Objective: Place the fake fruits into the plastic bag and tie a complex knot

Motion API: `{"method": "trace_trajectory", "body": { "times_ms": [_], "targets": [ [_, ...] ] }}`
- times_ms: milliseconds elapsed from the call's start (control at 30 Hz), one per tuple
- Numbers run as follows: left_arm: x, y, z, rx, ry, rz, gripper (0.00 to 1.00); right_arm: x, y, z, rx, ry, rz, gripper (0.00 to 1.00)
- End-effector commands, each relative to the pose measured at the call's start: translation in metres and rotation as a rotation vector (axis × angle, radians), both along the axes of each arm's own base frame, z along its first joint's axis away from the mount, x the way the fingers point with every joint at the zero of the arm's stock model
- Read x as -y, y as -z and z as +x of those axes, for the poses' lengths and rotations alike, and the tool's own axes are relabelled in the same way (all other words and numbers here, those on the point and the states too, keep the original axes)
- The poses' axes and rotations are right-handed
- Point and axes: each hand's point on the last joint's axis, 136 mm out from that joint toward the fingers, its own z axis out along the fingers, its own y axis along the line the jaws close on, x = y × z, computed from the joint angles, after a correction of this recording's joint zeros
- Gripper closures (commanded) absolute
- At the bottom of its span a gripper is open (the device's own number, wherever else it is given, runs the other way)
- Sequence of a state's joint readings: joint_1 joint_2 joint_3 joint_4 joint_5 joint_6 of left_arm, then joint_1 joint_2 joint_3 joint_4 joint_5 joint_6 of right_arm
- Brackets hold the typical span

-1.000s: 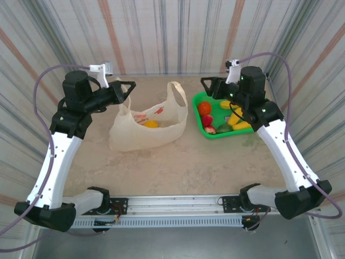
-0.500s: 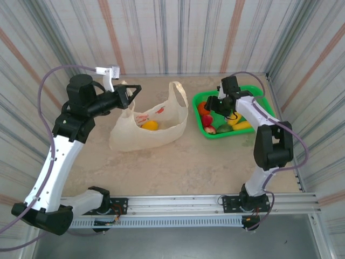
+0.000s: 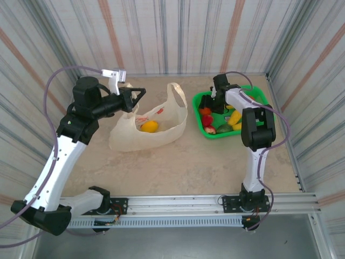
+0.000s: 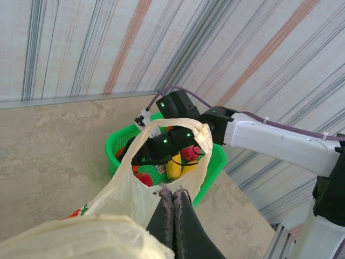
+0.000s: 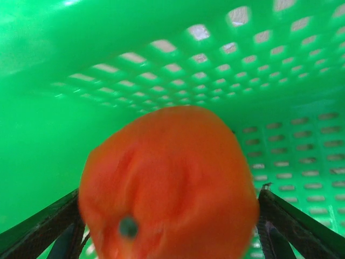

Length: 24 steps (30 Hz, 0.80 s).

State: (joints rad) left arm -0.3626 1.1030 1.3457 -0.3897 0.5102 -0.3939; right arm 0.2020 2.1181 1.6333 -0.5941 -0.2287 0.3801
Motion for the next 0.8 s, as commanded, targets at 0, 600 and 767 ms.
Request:
{"method": "trace_trajectory", "body": {
  "times_ms": [0, 600, 767],
  "targets": [
    [-0.002, -0.011, -0.005, 0.059, -0.006, 0.016, 1.00, 0.011, 0.016, -0.002, -0.050, 0.004, -0.045, 0.21],
    [-0.002, -0.008, -0.005, 0.051, -0.011, 0.016, 1.00, 0.029, -0.115, -0.030, 0.273, 0.001, -0.040, 0.40],
    [-0.003, -0.010, -0.005, 0.050, -0.019, 0.020, 1.00, 0.014, -0.204, -0.066, 0.494, -0.037, 0.064, 0.40]
  ]
}}
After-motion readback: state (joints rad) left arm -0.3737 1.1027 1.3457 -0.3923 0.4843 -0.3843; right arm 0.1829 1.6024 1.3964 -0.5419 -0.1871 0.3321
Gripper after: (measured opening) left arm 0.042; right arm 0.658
